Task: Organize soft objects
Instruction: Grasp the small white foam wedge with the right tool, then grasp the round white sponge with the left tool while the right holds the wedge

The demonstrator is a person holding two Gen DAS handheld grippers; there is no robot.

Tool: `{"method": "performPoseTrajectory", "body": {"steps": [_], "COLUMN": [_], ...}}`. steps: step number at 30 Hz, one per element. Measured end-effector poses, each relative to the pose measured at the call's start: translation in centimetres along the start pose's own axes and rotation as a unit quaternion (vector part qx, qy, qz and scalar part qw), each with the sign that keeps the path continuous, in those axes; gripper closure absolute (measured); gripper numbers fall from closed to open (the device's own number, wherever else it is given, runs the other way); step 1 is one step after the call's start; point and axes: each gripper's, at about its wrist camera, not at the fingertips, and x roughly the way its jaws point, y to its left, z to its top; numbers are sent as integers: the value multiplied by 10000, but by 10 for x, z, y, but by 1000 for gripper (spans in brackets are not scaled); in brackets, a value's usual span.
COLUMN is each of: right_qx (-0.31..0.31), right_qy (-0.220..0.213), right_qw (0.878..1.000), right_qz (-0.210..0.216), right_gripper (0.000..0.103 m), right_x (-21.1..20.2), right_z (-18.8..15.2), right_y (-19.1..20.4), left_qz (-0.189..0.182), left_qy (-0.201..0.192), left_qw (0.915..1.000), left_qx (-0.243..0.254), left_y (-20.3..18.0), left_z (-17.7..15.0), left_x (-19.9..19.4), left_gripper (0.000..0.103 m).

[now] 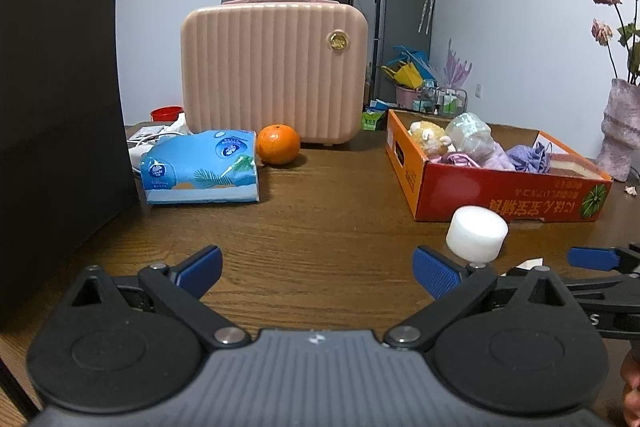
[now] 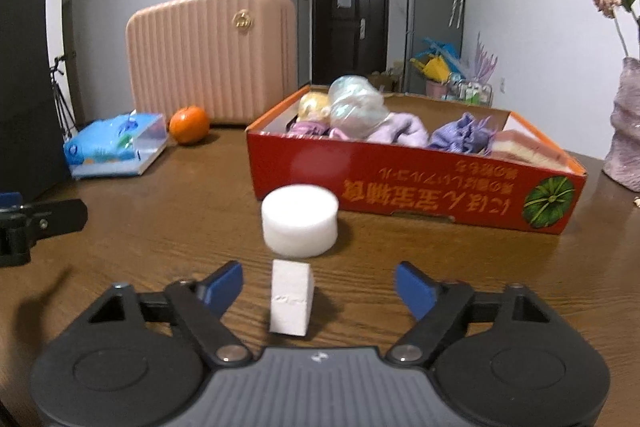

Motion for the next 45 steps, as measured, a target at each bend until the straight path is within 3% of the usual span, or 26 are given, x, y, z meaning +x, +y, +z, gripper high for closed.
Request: {"method": "performPoseTrajectory", "body": {"steps": [3,5,7,29,35,45], "right_qx": [4,32,112,299,326,426], "right_qy": [168,299,390,-114,-183,-325], "right_qw": [9998,9994,9986,9990,9989,9985], "right_qz": [84,160,344,301,266,83], "right_gripper": [45,74,84,85,85,85], "right_x": [8,13,15,6,7,7], "right_z": [1,1,0,10,13,16], "right_y": [1,1,-1,-28,-44,-85], "left_qz": [-4,13,23,201,271,73], "left_qy": [70,95,106,282,355,474], "left_qw": [10000,9999,9999,9994,9990,9988], "left_qx": [49,67,74,70,28,76], "left_y": [-2,-3,-4,-18,-34,-75], "left_z": [-1,-2,-2,-2,0,4], "left_x": [2,4,5,18,28,46], "left_gripper": [0,0,0,0,0,0]}}
